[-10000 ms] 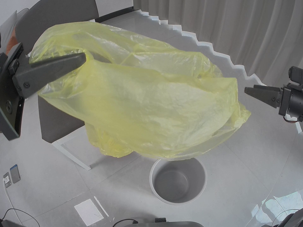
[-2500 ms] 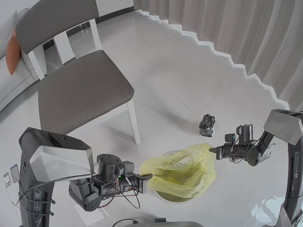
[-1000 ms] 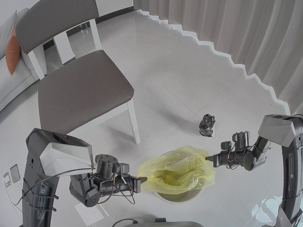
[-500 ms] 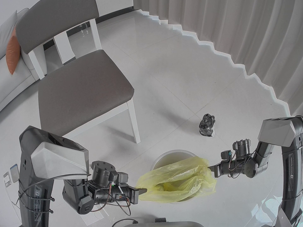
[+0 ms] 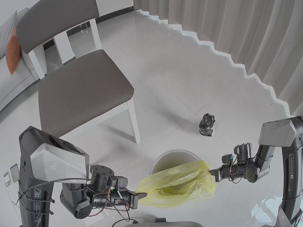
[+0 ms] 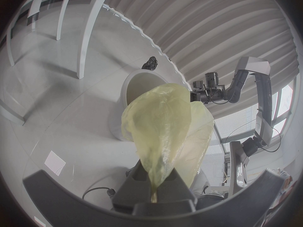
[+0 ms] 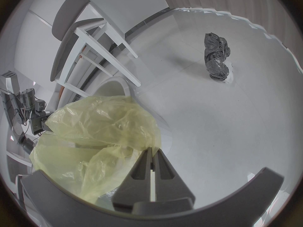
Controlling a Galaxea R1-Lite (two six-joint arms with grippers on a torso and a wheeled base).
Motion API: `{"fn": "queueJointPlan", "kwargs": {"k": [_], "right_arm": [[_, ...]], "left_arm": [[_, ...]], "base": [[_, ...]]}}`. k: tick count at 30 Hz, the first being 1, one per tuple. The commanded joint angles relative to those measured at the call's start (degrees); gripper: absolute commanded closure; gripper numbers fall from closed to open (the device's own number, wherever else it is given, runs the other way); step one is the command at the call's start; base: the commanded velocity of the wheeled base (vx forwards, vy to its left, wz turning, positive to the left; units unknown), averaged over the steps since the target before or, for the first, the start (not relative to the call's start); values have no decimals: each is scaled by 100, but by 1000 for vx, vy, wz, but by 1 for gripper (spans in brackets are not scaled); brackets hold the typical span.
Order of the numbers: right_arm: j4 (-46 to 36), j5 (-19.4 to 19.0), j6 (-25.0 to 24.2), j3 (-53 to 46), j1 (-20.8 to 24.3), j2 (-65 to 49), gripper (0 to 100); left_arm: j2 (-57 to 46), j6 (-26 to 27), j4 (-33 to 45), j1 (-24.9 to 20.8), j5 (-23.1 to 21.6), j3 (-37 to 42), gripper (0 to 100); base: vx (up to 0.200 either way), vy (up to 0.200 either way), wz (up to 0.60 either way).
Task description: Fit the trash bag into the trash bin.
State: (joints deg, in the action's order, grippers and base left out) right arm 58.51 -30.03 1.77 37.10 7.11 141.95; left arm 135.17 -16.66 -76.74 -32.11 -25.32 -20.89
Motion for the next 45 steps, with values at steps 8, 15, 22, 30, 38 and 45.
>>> {"fn": "queueJointPlan", "kwargs": {"k": [8, 15, 22, 30, 38, 45], "right_arm": [[99, -3, 8, -247, 28, -115, 100], [99, -3, 25, -396, 28, -229, 100], [160, -3, 78, -528, -8, -290, 100], [362, -3, 78, -554, -16, -203, 100], [310, 5, 61, -273, -34, -71, 100], [55, -3, 34, 245, -148, 52, 100]], "left_arm": [[-105, -3, -175, -15, 1, 244, 100], [-307, -3, -175, -15, -17, 367, 100], [-395, -3, -175, -32, -17, 525, 100], [-43, 32, -500, -94, 18, 446, 100], [616, 49, -1273, -32, 27, 411, 100], [818, 67, -1247, 56, 36, 94, 100]], "base": [[0, 0, 0], [0, 0, 0], [0, 0, 0], [0, 0, 0], [0, 0, 0], [0, 0, 0]]}}
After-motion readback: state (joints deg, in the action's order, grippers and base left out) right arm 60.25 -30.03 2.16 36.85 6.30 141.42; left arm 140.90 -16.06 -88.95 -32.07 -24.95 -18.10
